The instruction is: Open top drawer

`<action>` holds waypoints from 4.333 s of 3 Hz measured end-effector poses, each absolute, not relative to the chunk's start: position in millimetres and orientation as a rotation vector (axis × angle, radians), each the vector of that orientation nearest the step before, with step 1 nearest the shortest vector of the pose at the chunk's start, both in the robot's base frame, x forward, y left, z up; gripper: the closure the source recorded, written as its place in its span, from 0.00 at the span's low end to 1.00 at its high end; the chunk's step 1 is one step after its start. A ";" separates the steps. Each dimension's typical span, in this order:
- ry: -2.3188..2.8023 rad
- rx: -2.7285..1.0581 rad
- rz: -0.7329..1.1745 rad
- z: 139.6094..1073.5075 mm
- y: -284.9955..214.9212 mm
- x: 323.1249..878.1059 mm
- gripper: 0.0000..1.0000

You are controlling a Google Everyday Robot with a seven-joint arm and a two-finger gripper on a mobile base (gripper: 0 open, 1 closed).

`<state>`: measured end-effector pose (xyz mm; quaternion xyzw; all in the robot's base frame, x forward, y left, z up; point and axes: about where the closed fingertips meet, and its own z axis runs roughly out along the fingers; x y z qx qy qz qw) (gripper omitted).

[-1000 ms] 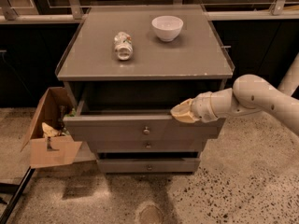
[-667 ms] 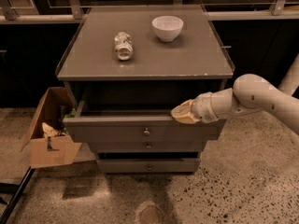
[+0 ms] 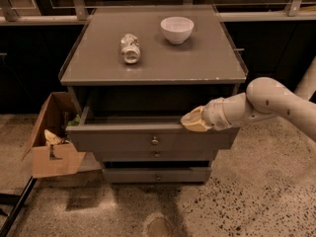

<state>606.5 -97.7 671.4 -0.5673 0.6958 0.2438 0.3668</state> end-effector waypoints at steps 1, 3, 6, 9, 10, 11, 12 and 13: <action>1.788 -1.473 0.646 669.8 -98.3 598.5 1.00; 1.773 -1.499 0.685 674.0 -99.6 576.5 1.00; 1.841 -1.449 0.703 654.8 -97.7 615.0 1.00; 1.850 -1.438 0.748 656.0 -93.6 602.2 1.00; 1.840 -1.428 0.785 656.0 -90.1 586.7 1.00; 1.821 -1.422 0.817 656.3 -86.8 571.8 0.91; 1.819 -1.423 0.828 657.2 -85.6 568.2 0.67; 1.819 -1.423 0.828 657.2 -85.5 568.2 0.45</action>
Offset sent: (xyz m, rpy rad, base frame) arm -0.1496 -0.0302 -0.0249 0.0308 0.1787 0.2043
